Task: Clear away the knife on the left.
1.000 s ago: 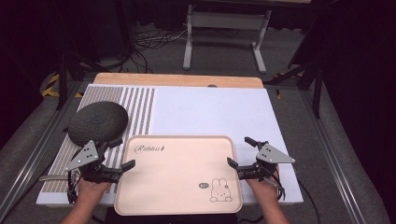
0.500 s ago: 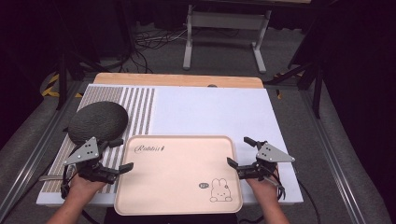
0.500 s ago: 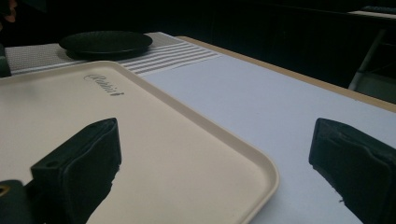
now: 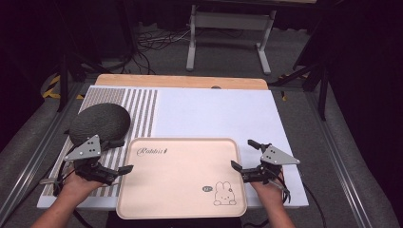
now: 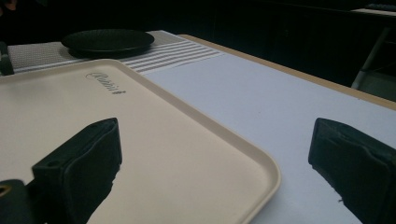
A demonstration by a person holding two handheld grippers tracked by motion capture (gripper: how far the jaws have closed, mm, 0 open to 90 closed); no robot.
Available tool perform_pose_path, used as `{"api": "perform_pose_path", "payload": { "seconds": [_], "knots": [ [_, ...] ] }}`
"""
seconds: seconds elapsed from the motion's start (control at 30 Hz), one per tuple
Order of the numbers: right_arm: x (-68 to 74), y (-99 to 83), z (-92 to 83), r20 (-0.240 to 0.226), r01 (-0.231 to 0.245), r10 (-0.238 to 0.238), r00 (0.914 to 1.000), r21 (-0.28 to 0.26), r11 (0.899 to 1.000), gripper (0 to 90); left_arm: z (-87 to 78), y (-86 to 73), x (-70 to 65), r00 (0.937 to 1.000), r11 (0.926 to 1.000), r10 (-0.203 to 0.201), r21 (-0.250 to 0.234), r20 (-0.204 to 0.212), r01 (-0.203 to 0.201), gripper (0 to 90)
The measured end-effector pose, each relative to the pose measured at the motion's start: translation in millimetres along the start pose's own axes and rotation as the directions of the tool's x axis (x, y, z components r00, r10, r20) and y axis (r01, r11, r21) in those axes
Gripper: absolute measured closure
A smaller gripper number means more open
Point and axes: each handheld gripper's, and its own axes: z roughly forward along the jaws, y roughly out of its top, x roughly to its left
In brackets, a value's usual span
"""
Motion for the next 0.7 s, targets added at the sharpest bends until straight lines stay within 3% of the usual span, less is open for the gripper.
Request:
{"api": "perform_pose_path", "payload": {
  "seconds": [0.17, 0.4, 0.53, 0.57, 0.7],
  "knots": [
    [0.9, 0.4, -0.6, 0.001, 0.005, -0.005, 1.0, -0.007, 1.0, 4.1, -2.2, 0.0, -0.9, 0.9991, 0.9977, 0.042, 0.053, 0.0, -0.042, 10.8],
    [1.3, 0.1, 0.7, -0.006, 0.001, -0.001, 1.0, -0.001, 1.0, 4.2, -8.3, -1.3, 1.2, 0.999, 0.9943, 0.045, 0.097, 0.0, -0.045, 10.9],
    [1.6, 0.3, 0.8, -0.007, 0.003, -0.003, 1.0, -0.002, 1.0, 4.5, -11.1, -1.2, 3.0, 0.9984, 0.9886, 0.057, 0.14, -0.006, -0.056, 10.8],
    [1.5, 0.2, 1.2, -0.007, 0.002, -0.002, 1.0, 0.001, 1.0, 4.5, -13.2, -1.4, 3.9, 0.9974, 0.9827, 0.072, 0.171, -0.006, -0.069, 10.7],
    [1.5, 0.1, 1.9, -0.007, 0.004, -0.004, 1.0, 0.003, 1.0, 4.5, -16.6, -2.1, 5.7, 0.9966, 0.974, 0.082, 0.212, 0.001, -0.08, 10.7]
  ]
}}
